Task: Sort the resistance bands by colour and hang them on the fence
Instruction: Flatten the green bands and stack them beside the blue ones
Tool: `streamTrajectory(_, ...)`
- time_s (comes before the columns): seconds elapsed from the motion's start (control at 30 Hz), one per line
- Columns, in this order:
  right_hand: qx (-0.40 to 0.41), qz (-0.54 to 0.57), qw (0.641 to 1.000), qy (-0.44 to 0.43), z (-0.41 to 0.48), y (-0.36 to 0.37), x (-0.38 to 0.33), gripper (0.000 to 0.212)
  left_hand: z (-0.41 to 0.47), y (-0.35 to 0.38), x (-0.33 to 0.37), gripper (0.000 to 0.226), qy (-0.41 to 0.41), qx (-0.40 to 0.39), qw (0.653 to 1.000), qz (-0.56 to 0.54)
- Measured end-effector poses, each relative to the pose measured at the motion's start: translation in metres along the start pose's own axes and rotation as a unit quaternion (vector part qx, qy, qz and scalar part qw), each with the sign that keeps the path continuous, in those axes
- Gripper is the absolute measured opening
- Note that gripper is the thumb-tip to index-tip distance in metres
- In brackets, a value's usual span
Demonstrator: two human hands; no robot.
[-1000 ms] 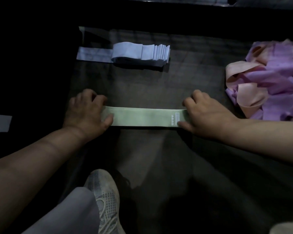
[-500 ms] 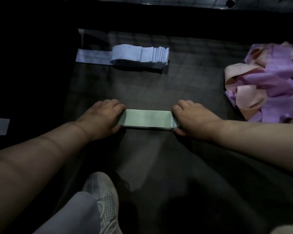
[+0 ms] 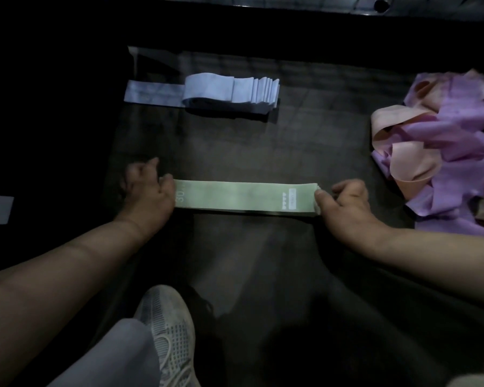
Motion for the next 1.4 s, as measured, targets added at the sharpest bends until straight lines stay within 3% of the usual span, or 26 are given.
streamTrajectory(0.07, -0.052, 0.033, 0.998, 0.031, -0.002, 0.010, 0.008, 0.031, 0.001, 0.008, -0.014, 0.051, -0.065, -0.028, 0.996, -0.047)
streamTrajectory(0.27, -0.070, 0.001, 0.998, -0.011, -0.005, 0.017, 0.002, 0.020, 0.006, 0.015, -0.020, 0.042, -0.048, -0.031, 0.996, -0.069)
streamTrajectory(0.4, -0.051, -0.006, 0.999, 0.005, -0.006, 0.016, 0.004, 0.028, 0.004, 0.014, -0.014, 0.052, -0.036, -0.039, 0.998, -0.029)
streamTrajectory(0.47, -0.002, -0.075, 0.997, -0.032, -0.011, 0.004, -0.005, 0.044, -0.002, 0.006, 0.000, 0.070, 0.021, -0.020, 0.999, 0.043)
streamTrajectory(0.53, 0.047, -0.203, 0.962, -0.176, -0.019, -0.005, -0.033, 0.066, -0.010, 0.002, 0.026, 0.086, 0.174, -0.017, 0.977, 0.123)
streamTrajectory(0.6, 0.003, -0.327, 0.892, -0.312, -0.023, 0.004, -0.058, 0.090, -0.018, 0.011, 0.042, 0.097, 0.313, -0.057, 0.928, 0.194)
streamTrajectory(0.67, -0.058, -0.423, 0.825, -0.369, -0.020, 0.021, -0.070, 0.098, -0.020, 0.022, 0.046, 0.105, 0.376, -0.094, 0.886, 0.253)
streamTrajectory(0.73, -0.071, -0.472, 0.792, -0.381, -0.014, 0.035, -0.078, 0.098, -0.016, 0.029, 0.049, 0.101, 0.378, -0.119, 0.877, 0.273)
streamTrajectory(0.9, -0.085, -0.444, 0.811, -0.371, 0.000, 0.047, -0.085, 0.058, -0.009, 0.031, 0.061, 0.067, 0.384, -0.145, 0.866, 0.285)
streamTrajectory(1.4, -0.050, -0.451, 0.803, -0.387, 0.000, 0.046, -0.084, 0.049, -0.005, 0.034, 0.065, 0.059, 0.396, -0.150, 0.843, 0.333)
Point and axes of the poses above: each hand's wrist, its own z-axis towards the middle knuckle, its own y-axis out of the palm, x = y × z, the point moved 7 cm from there along z, towards the middle knuckle, and after that the axes turned 3 degrees about -z, right-handed, at the moved point
